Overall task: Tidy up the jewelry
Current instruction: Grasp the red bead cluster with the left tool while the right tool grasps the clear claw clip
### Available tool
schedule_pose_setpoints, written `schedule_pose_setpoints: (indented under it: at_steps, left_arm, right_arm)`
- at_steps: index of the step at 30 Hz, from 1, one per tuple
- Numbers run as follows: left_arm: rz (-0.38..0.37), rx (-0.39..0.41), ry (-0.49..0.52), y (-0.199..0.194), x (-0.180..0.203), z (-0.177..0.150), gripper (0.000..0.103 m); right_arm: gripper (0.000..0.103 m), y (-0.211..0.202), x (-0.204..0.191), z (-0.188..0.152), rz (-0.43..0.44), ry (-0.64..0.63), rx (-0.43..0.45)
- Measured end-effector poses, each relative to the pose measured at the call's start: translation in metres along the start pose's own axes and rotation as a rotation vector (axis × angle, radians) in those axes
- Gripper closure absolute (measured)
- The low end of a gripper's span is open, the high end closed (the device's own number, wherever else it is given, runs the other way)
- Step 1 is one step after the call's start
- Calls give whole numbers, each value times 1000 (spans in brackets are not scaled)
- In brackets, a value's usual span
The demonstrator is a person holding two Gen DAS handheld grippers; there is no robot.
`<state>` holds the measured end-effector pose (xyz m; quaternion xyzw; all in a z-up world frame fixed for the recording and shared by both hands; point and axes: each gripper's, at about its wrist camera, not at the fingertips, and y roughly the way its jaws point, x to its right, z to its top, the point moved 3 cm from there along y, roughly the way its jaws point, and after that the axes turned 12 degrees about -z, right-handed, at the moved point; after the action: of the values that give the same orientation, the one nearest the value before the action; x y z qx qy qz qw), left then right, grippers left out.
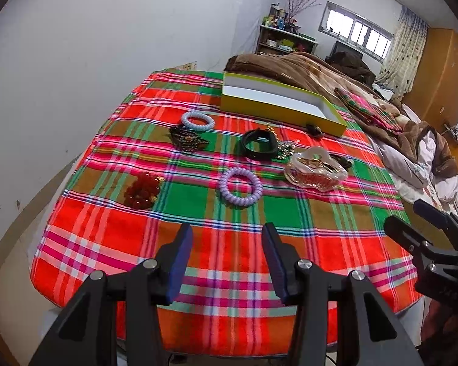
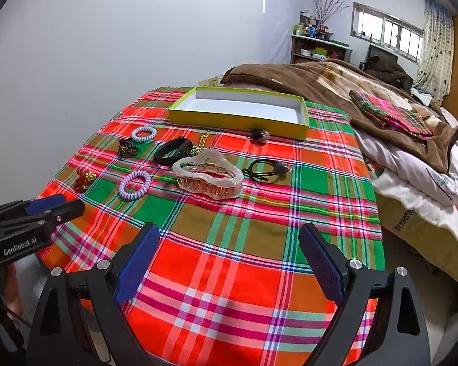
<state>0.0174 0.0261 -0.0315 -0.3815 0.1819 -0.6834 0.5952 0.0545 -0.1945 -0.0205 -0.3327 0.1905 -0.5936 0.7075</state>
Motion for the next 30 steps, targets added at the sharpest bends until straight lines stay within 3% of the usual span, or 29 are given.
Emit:
schedule_pose_setpoints:
  at_steps: [7, 16, 30]
  left_arm:
    - [38, 40, -49, -2, -32, 12, 54]
    - [90, 30, -102, 12, -68, 20, 54]
    - [76, -15, -55, 40, -81, 26, 54]
  right_arm:
    - [15, 14, 6, 9, 41, 9, -4]
    - [21, 38, 0, 23, 104, -10, -20]
    - [21, 83, -28, 43, 165, -214, -23]
